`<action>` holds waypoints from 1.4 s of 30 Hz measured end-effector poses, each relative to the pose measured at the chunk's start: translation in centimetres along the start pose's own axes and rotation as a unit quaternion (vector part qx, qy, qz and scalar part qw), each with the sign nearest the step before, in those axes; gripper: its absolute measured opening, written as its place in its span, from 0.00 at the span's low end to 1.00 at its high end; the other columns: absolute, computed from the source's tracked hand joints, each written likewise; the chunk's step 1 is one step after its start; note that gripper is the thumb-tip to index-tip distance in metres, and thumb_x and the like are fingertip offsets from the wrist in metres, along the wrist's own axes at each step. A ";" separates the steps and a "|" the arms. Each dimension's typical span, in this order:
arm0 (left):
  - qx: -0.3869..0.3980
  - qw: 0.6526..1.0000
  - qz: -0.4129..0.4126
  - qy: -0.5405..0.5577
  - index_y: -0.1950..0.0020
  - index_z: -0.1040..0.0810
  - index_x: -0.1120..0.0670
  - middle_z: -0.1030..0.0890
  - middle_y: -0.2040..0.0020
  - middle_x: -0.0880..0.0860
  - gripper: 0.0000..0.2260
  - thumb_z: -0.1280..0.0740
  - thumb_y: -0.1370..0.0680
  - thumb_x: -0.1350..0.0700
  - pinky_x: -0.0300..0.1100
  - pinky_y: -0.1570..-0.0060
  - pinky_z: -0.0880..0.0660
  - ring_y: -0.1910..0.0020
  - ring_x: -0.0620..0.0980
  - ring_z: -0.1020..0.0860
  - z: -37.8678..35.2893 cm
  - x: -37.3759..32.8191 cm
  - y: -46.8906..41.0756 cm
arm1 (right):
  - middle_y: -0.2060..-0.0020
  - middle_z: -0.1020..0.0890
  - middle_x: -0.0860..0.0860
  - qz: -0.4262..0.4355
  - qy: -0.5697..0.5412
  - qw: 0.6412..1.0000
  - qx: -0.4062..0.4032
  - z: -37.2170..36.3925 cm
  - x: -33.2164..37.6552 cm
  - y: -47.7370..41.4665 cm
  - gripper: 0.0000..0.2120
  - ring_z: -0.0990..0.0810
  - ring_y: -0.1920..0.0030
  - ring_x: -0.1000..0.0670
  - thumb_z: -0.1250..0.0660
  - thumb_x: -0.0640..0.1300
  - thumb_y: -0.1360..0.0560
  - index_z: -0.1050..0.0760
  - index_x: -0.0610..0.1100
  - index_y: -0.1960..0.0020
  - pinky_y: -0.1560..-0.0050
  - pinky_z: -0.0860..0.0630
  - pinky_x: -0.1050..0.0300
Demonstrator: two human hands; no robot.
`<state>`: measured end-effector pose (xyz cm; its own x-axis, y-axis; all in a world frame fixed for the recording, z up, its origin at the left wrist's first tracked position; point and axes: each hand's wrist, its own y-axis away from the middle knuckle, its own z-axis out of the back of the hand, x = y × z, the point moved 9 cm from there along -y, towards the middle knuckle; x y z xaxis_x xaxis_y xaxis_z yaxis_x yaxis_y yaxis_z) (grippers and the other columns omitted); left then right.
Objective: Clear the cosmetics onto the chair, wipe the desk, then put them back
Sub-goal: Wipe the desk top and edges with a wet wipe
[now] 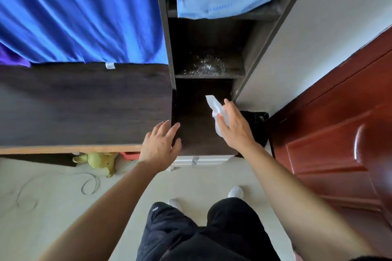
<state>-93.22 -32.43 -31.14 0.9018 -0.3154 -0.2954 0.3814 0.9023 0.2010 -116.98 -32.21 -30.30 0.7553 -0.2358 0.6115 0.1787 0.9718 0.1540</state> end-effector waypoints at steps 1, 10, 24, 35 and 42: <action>-0.012 1.000 -0.009 -0.006 0.22 0.39 0.46 0.37 0.22 0.53 0.23 0.47 0.17 0.44 0.55 0.28 0.37 0.23 0.55 0.40 1.5 0.1 -0.9 | 0.20 0.40 0.50 0.005 0.006 1.000 -0.009 0.9 0.6 -0.4 0.27 0.43 0.21 0.49 0.48 0.57 0.17 0.42 0.46 0.22 0.25 0.37 0.48; -0.101 0.993 -0.052 -0.028 0.23 0.35 0.50 0.32 0.25 0.57 0.25 0.42 0.19 0.44 0.58 0.33 0.33 0.25 0.58 0.36 11.0 -1.1 -9.1 | 0.36 0.25 0.45 0.060 0.054 0.993 -0.083 9.6 5.5 -8.0 0.15 0.23 0.42 0.40 0.46 0.53 0.18 0.33 0.44 0.38 0.48 0.27 0.46; -0.055 0.998 0.018 -0.030 0.23 0.35 0.52 0.36 0.23 0.58 0.25 0.39 0.19 0.45 0.57 0.33 0.34 0.25 0.58 0.38 6.5 -2.2 -15.0 | 0.18 0.53 0.44 0.088 0.213 0.965 0.122 0.3 1.2 -17.0 0.34 0.54 0.19 0.42 0.48 0.64 0.18 0.50 0.49 0.18 0.22 0.49 0.46; -0.012 0.999 0.032 -0.022 0.21 0.40 0.50 0.49 0.18 0.54 0.28 0.41 0.19 0.45 0.56 0.31 0.35 0.23 0.56 0.42 2.9 -1.3 -16.9 | 0.19 0.61 0.45 0.107 0.247 0.952 0.145 0.1 1.3 -18.2 0.33 0.65 0.20 0.37 0.51 0.67 0.19 0.56 0.58 0.18 0.21 0.63 0.40; 0.000 0.999 0.037 -0.027 0.20 0.43 0.48 0.48 0.18 0.52 0.28 0.42 0.20 0.45 0.54 0.28 0.40 0.22 0.55 0.44 3.4 -0.8 -16.9 | 0.19 0.61 0.45 0.097 0.244 0.954 0.145 -1.3 5.6 -22.4 0.28 0.67 0.22 0.34 0.52 0.59 0.17 0.54 0.60 0.19 0.23 0.65 0.39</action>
<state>-99.74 -48.38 -31.14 0.9372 -0.2631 -0.2290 0.3132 0.9237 0.2206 -115.90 -55.26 -31.36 0.9727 0.0473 0.2271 -0.1217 0.9376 0.3257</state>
